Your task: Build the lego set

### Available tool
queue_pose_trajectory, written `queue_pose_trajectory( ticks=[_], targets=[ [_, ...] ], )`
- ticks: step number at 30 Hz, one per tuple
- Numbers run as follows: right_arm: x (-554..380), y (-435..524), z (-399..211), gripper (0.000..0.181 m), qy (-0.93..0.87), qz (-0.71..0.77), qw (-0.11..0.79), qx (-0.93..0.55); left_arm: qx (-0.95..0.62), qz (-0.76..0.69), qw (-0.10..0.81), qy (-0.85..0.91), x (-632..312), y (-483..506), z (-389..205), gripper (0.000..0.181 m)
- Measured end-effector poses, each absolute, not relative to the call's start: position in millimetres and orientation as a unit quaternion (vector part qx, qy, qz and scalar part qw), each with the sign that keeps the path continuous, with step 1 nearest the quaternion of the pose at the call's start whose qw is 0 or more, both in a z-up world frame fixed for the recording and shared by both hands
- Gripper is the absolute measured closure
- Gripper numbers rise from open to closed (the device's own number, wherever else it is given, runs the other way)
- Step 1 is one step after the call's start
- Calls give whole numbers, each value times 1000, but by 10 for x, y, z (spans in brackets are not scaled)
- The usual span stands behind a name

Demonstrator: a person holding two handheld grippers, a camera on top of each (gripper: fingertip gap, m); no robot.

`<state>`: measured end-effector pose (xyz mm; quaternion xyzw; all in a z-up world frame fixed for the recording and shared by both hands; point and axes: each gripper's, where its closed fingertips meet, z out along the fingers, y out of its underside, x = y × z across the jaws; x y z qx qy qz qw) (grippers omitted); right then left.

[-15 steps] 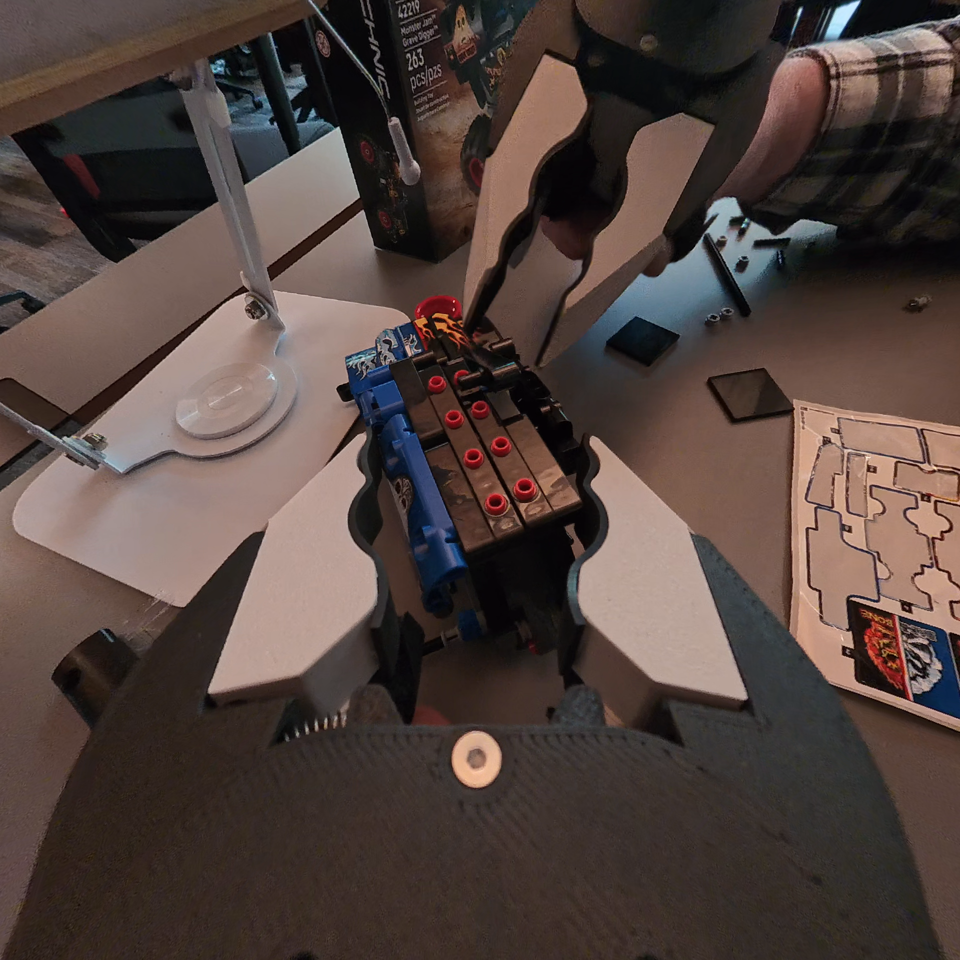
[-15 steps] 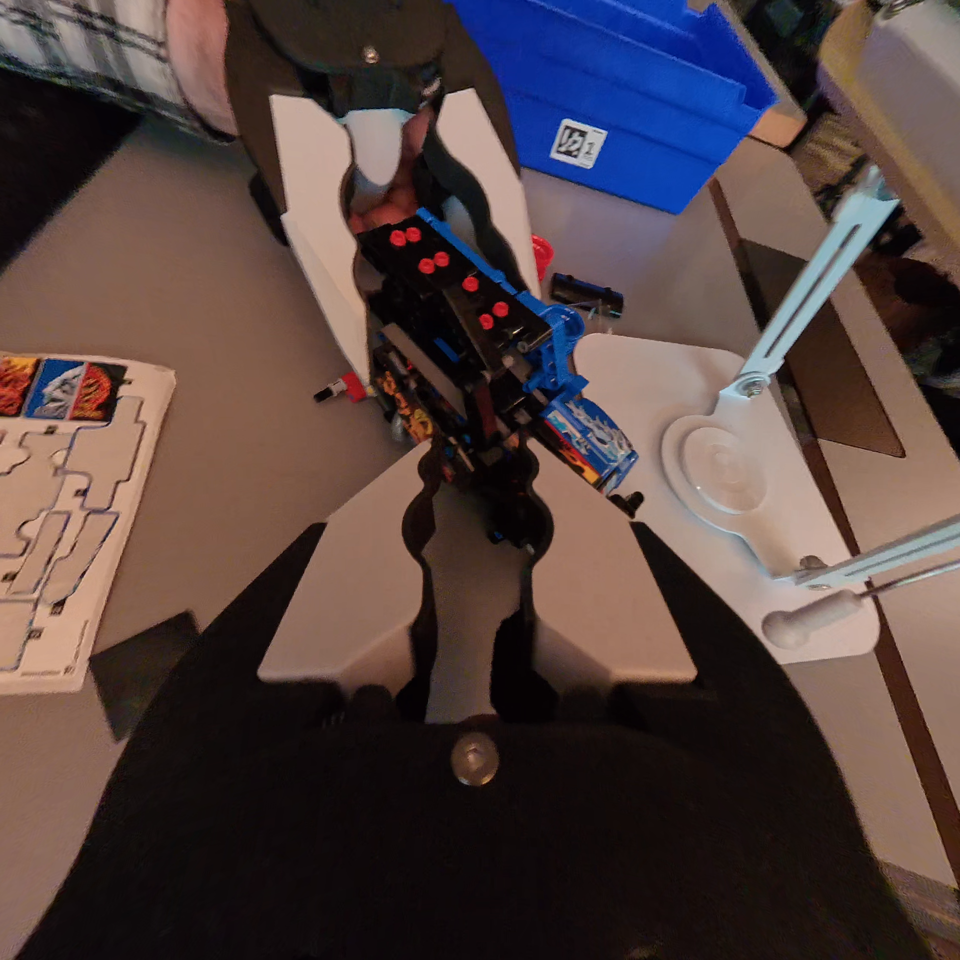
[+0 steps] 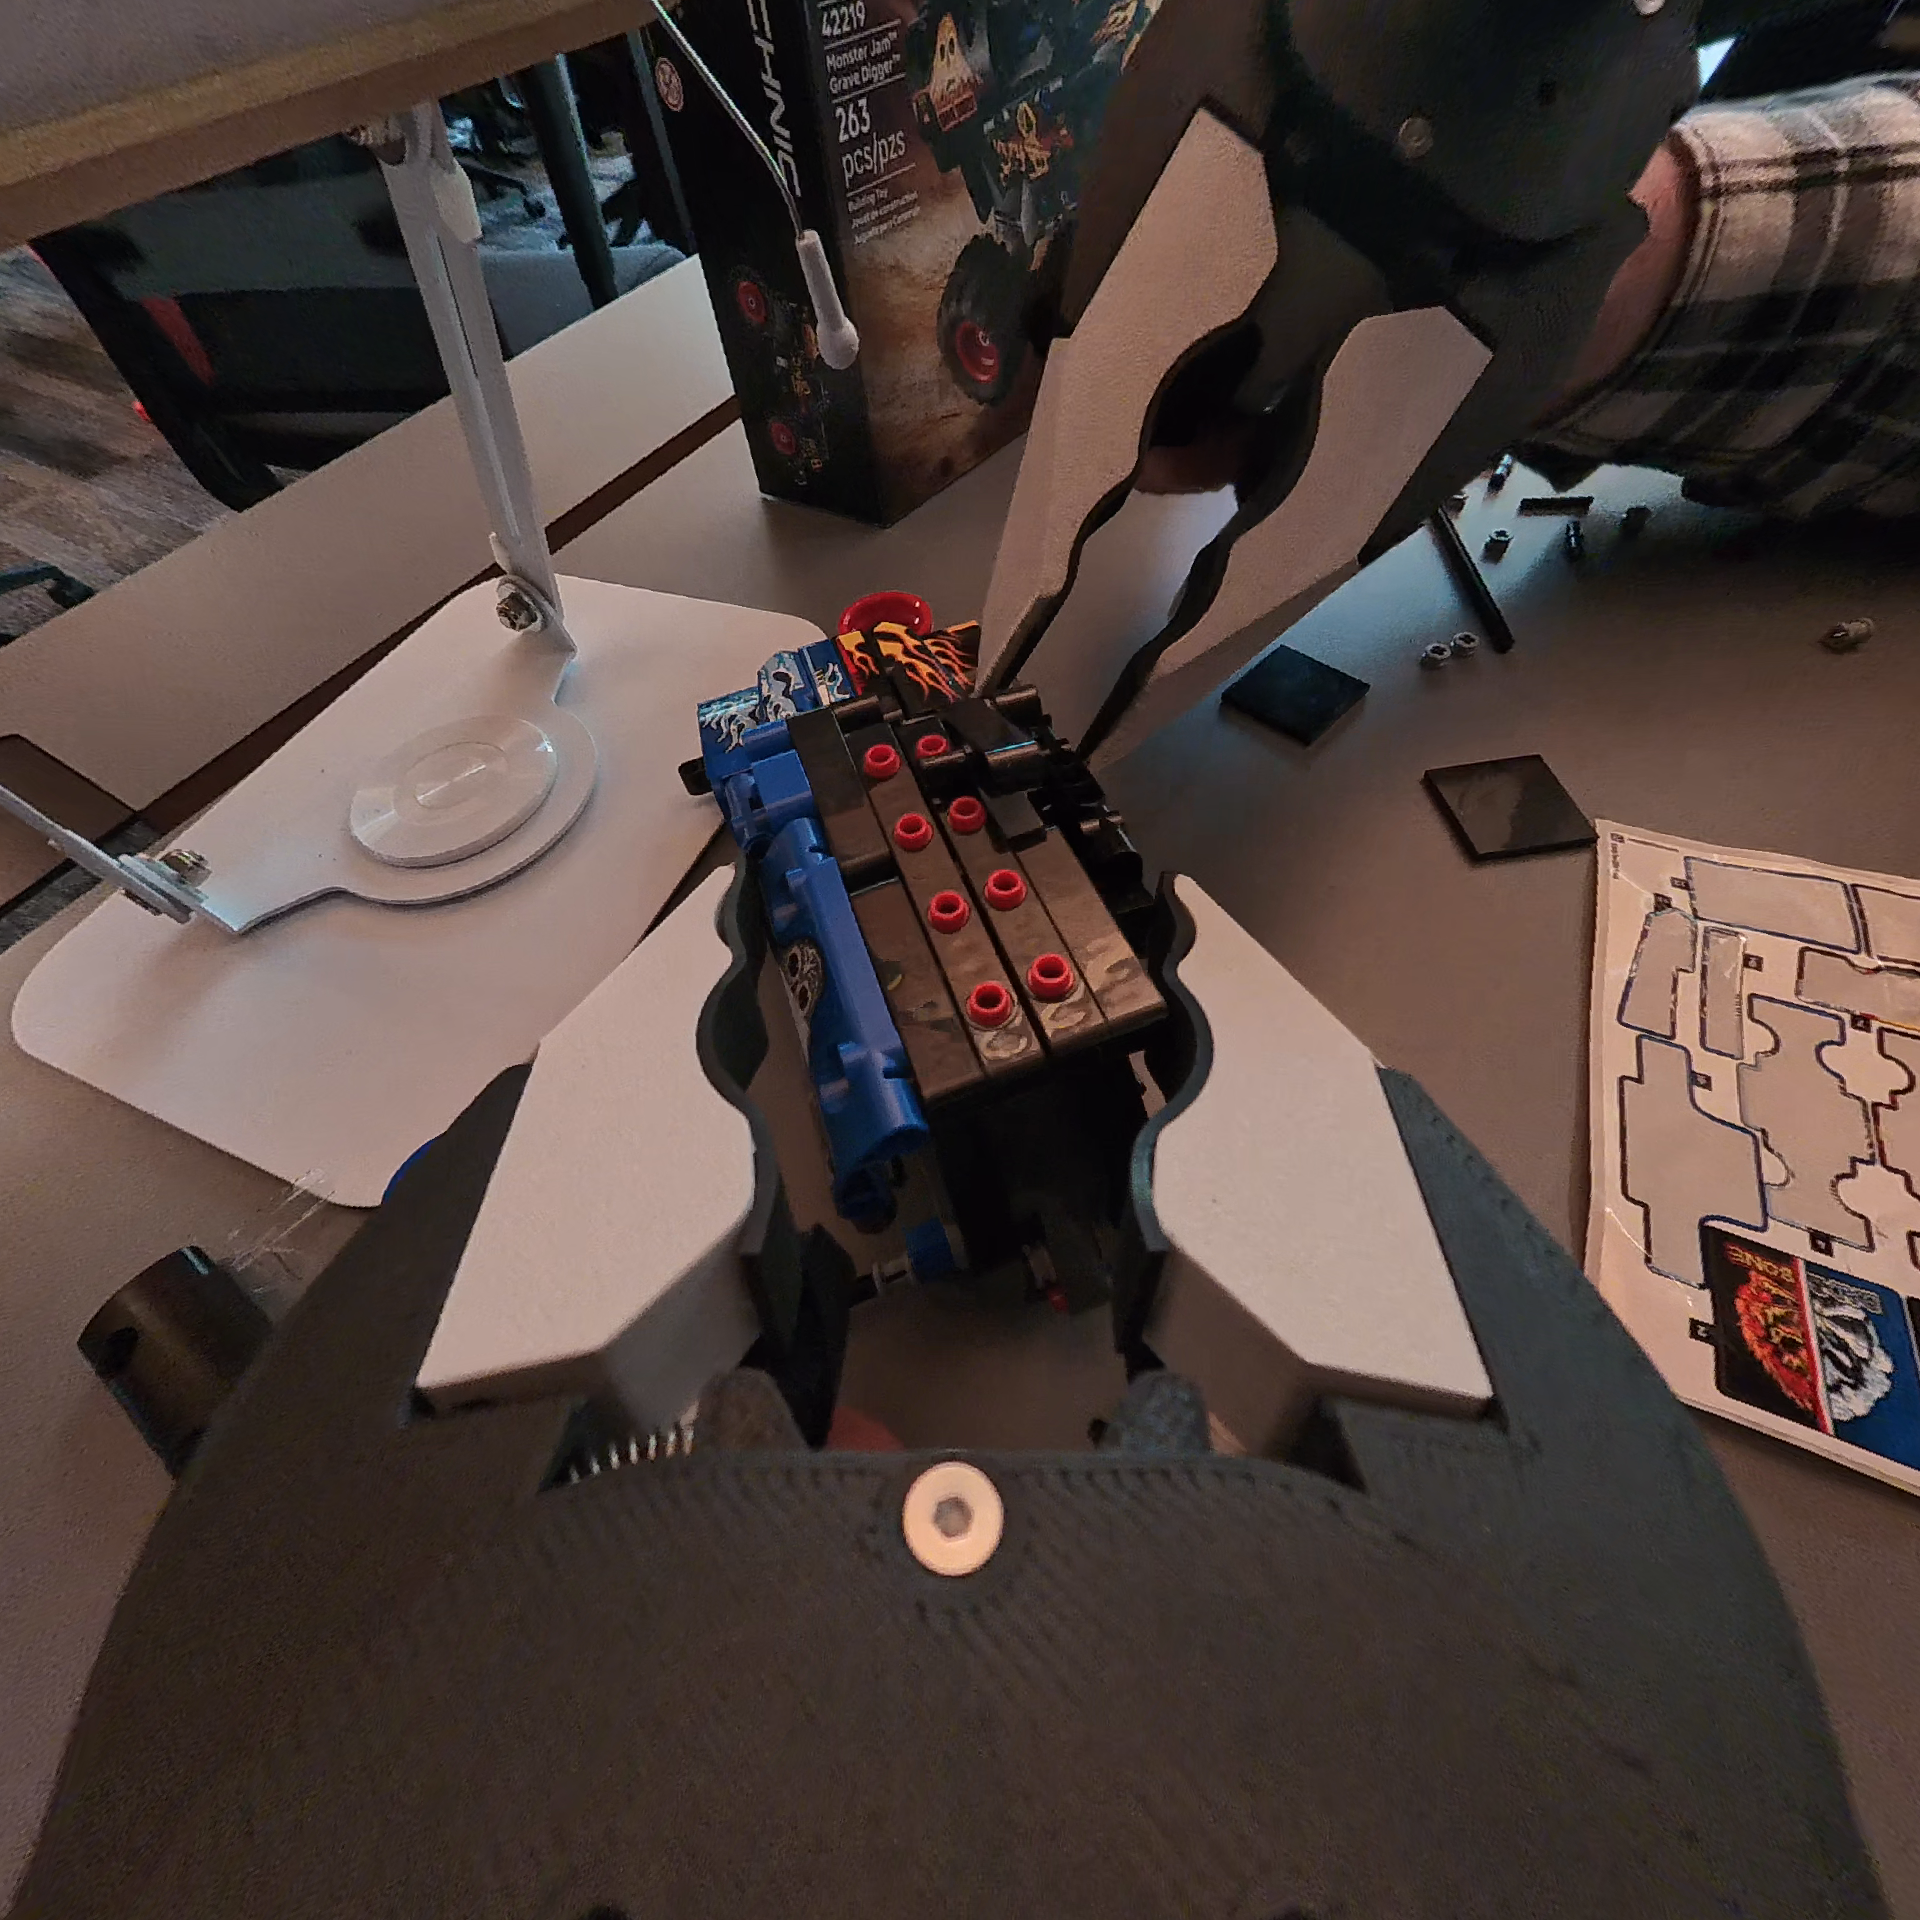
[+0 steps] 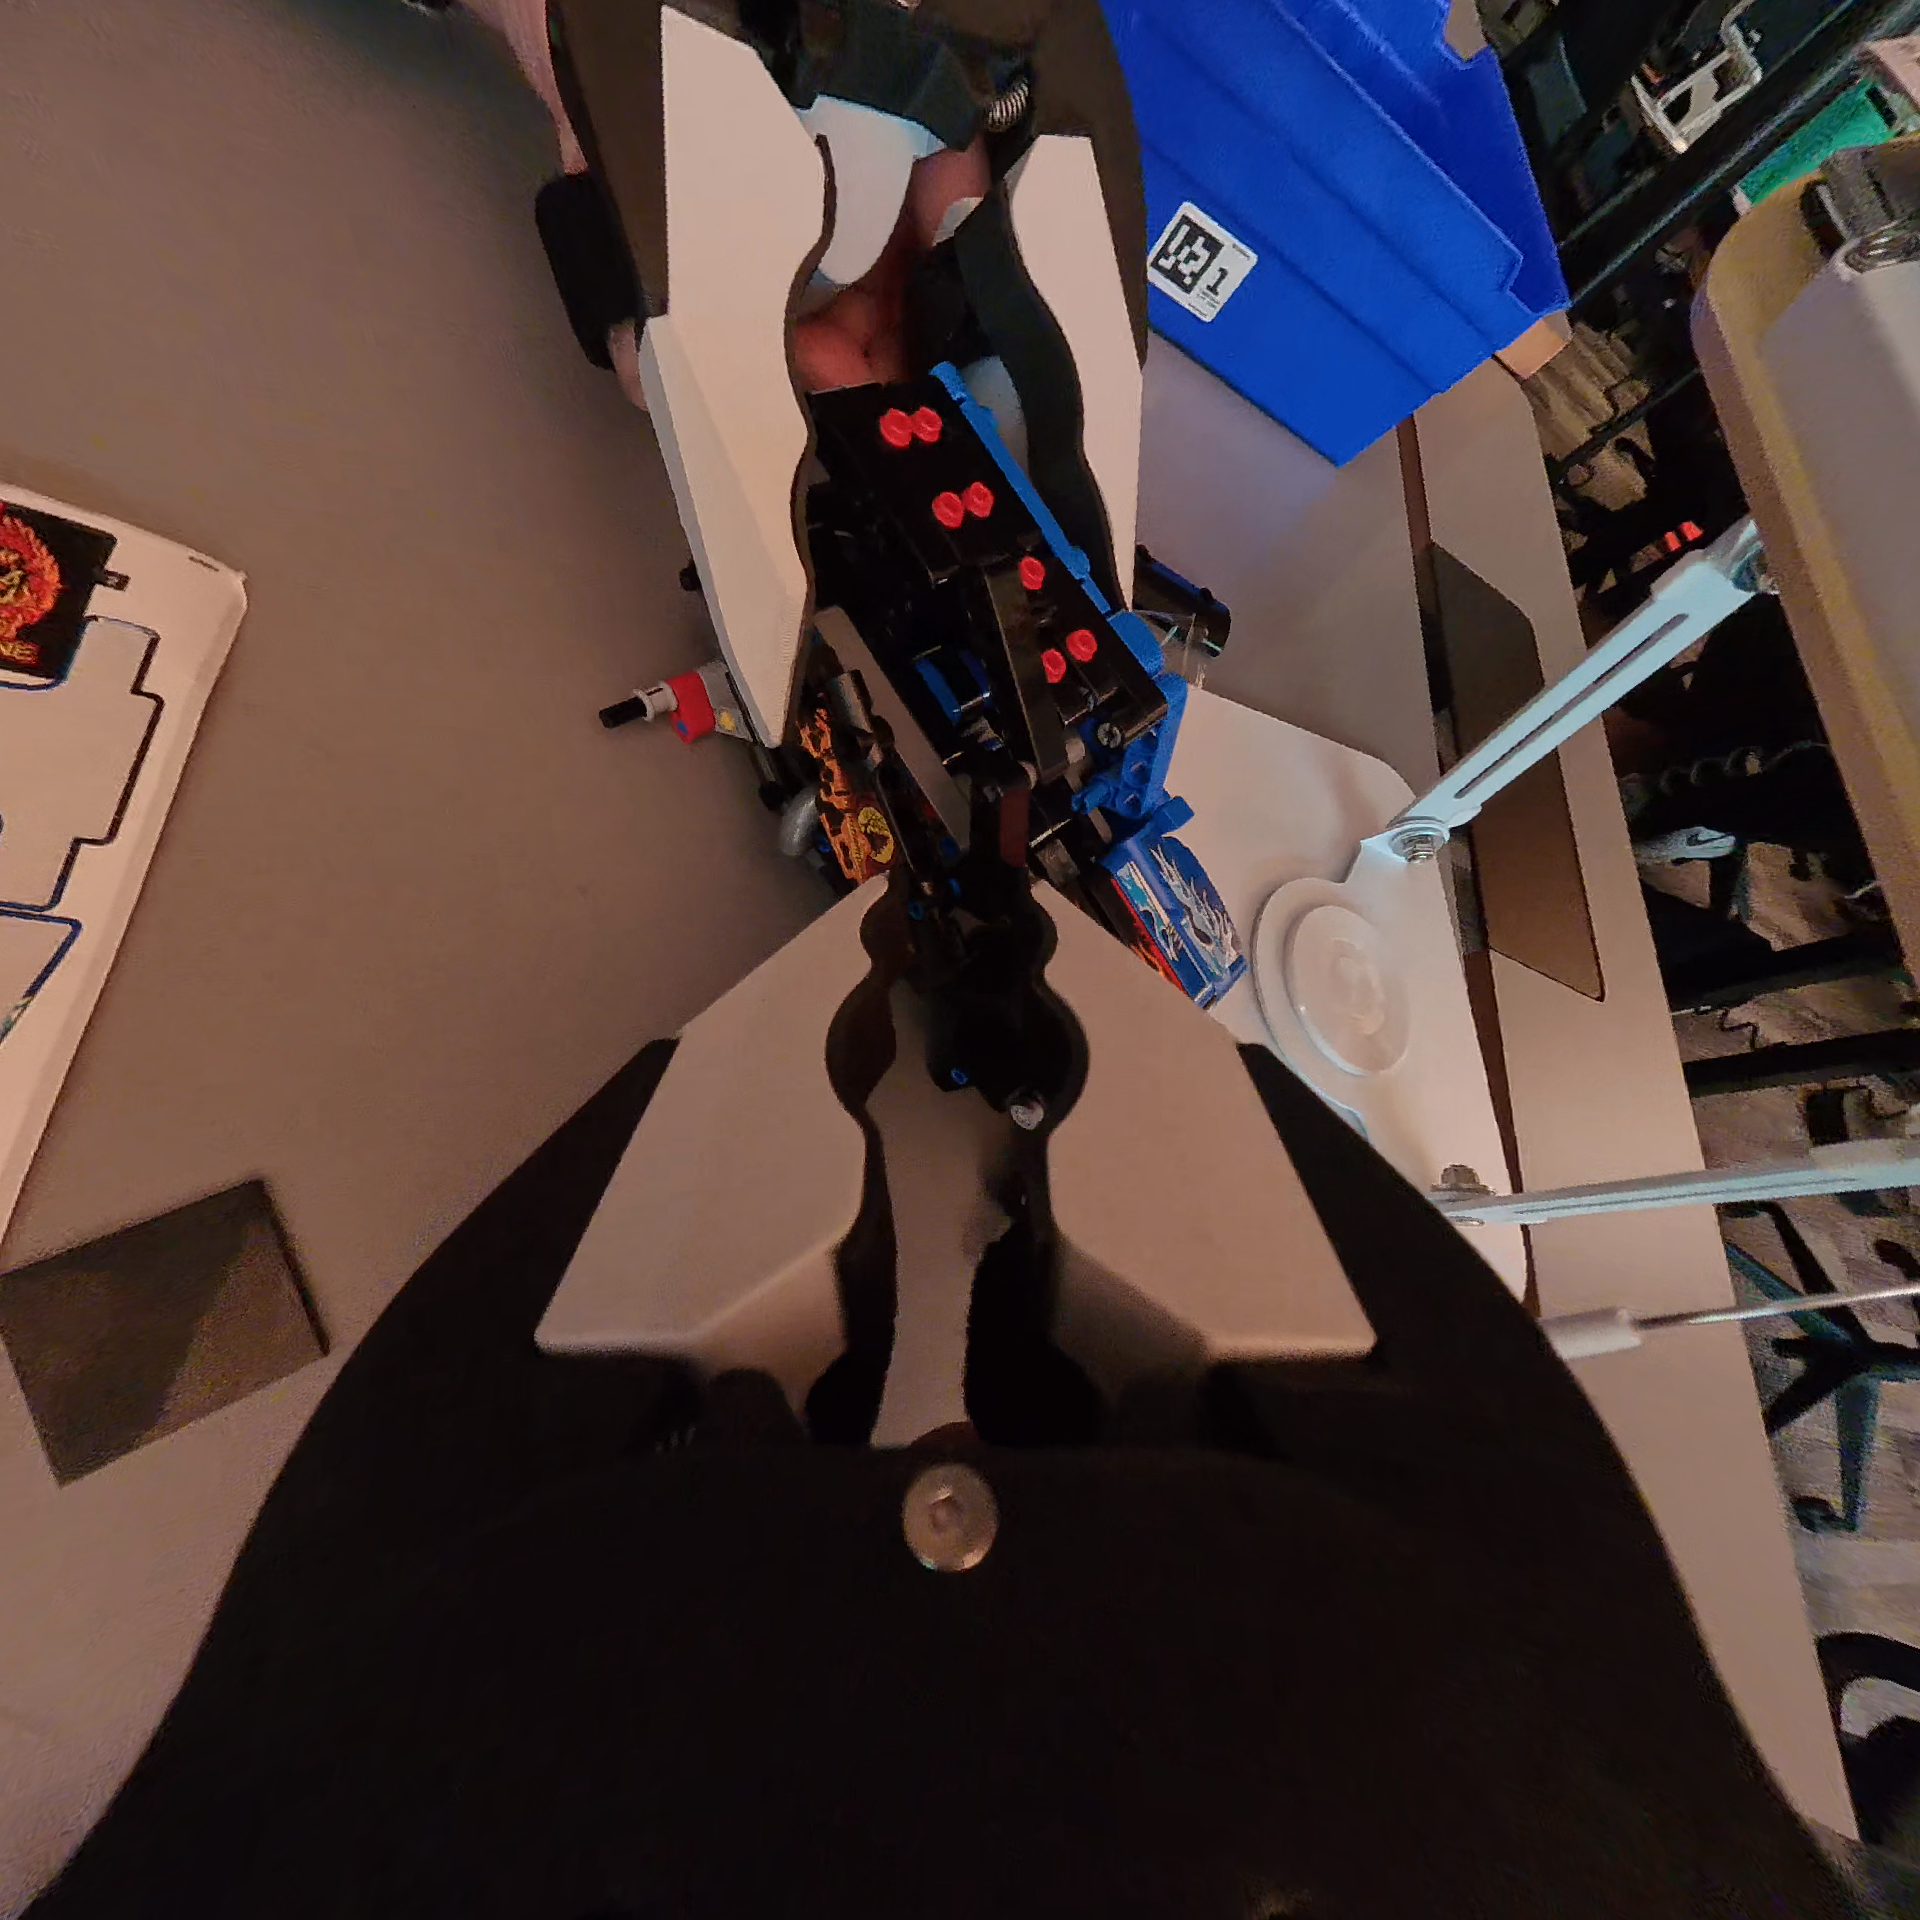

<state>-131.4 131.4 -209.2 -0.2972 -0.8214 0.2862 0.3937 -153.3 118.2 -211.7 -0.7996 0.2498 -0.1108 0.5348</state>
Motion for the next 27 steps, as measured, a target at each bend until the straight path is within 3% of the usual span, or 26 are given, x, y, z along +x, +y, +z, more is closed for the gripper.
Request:
queue_pose_trajectory(
  ticks=[7,27],
  targets=[
    [-1353,1317,-2096,164,-799,353,360,-328,-801,-110,536,243,-1537,1195,-2116,106],
    [-1340,1316,-2099,165,-820,319,371,-297,-796,-111,531,268,-1550,1180,-2114,106]
  ],
)
